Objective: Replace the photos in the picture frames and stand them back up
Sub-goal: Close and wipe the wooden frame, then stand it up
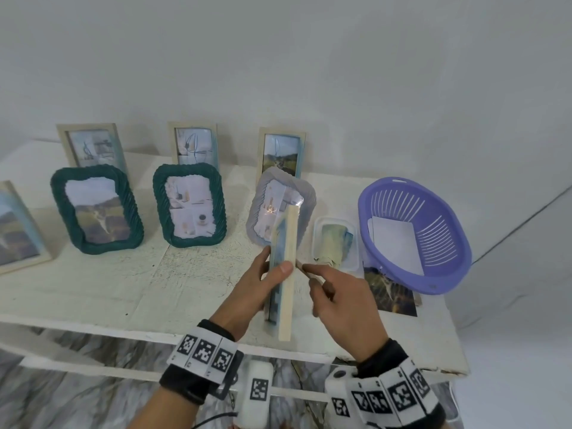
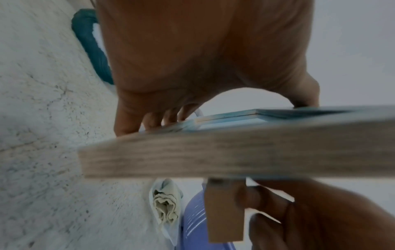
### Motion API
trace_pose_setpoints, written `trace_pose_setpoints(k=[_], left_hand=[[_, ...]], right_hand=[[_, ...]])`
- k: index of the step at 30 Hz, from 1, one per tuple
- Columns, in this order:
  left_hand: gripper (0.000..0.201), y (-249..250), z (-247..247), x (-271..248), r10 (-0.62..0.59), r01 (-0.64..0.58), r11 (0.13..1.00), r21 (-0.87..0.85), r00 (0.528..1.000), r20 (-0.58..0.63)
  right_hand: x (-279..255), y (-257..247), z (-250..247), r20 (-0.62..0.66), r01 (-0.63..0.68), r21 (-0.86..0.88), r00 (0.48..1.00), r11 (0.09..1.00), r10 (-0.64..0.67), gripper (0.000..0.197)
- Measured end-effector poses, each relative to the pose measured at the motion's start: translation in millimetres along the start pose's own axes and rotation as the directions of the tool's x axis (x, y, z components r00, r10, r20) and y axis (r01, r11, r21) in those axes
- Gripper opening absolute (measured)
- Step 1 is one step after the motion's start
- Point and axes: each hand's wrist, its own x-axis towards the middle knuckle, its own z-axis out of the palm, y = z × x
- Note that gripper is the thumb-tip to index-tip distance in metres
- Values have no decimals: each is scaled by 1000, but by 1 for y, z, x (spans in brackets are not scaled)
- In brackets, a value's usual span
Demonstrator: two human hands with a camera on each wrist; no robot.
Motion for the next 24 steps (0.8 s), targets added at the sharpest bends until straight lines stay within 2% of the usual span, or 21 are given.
trace_pose_setpoints(k=[1,2,4,6,7,10,13,15,21,24], left_hand=[[59,2,1,-1,20,-20,999,27,1000,-8],[54,3,1,-2,32,-31,998,47,999,-27],[64,4,-5,-4,41,-38,998,50,997,-61],[82,4,-12,-6,-15,16,1000,10,998,-66],[82,6,-15,-7,-51,51,999,-6,997,-57],[80,12,-21,-8,-106,106,994,-2,994,-26],[86,14,-27,-8,-147,147,989,-27,989,-31],[86,16,-31,-8,-170,169,984,-51,985,-12],[81,23,-50,-9,-145,144,982,-126,989,0],[86,38,-71,-7,-129,123,983,-134,991,-34]], right_hand=[[1,-3,-1,74,-119,199,992,973,106,25],[1,-9,-4,157,-247,391,967,887,200,26],[3,-12,-10,287,-429,608,903,668,319,39],[4,-11,-12,346,-496,670,867,553,359,55],[5,-11,-12,359,-508,686,859,521,364,57],[7,-7,-8,403,-540,724,836,428,373,49],[5,-5,-3,435,-557,735,824,387,362,51],[4,-7,-1,457,-569,724,819,390,346,56],[13,-22,9,475,-557,722,831,412,291,57],[27,-35,18,458,-535,696,844,478,278,52]])
